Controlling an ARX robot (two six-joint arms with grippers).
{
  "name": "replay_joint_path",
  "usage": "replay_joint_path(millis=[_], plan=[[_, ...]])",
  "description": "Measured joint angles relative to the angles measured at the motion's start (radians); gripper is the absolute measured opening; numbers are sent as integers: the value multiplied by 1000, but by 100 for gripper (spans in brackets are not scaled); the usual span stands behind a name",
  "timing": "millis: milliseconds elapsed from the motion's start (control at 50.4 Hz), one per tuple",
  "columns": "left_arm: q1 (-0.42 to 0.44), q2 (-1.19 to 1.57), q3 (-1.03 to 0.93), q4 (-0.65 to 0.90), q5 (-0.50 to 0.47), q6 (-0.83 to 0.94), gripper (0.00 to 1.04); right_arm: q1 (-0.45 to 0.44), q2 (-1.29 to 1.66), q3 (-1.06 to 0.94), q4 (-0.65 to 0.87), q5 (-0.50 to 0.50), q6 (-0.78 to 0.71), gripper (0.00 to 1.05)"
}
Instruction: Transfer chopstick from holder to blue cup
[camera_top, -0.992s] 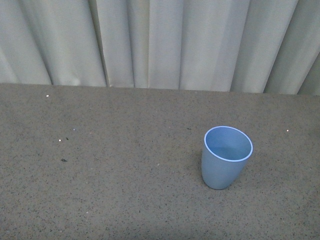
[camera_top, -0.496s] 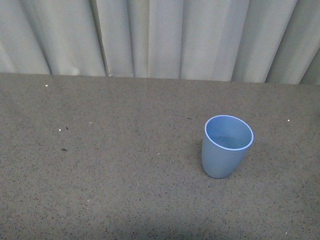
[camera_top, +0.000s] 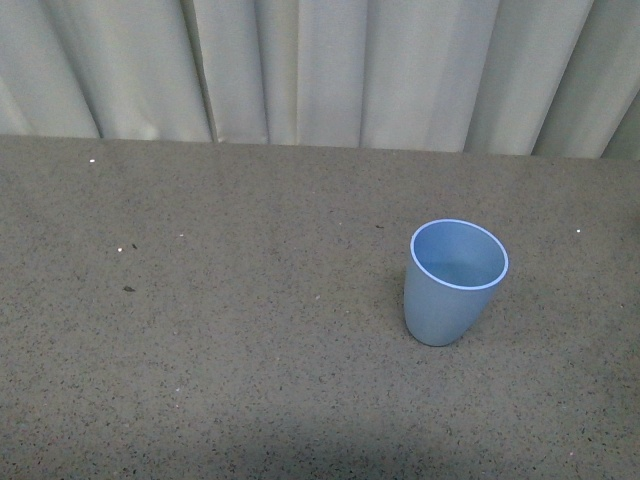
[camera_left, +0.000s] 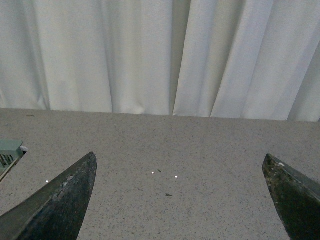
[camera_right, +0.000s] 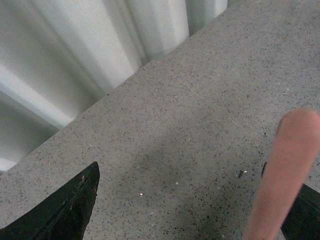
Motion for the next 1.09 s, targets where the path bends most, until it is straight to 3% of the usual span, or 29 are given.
replay_joint_path(millis=[635,1091], plan=[[0,0,0,0,0,0,98,0,56,44,23,-2,-3,95],[0,0,0,0,0,0,98,14,49,17,79,-35,-1,21]])
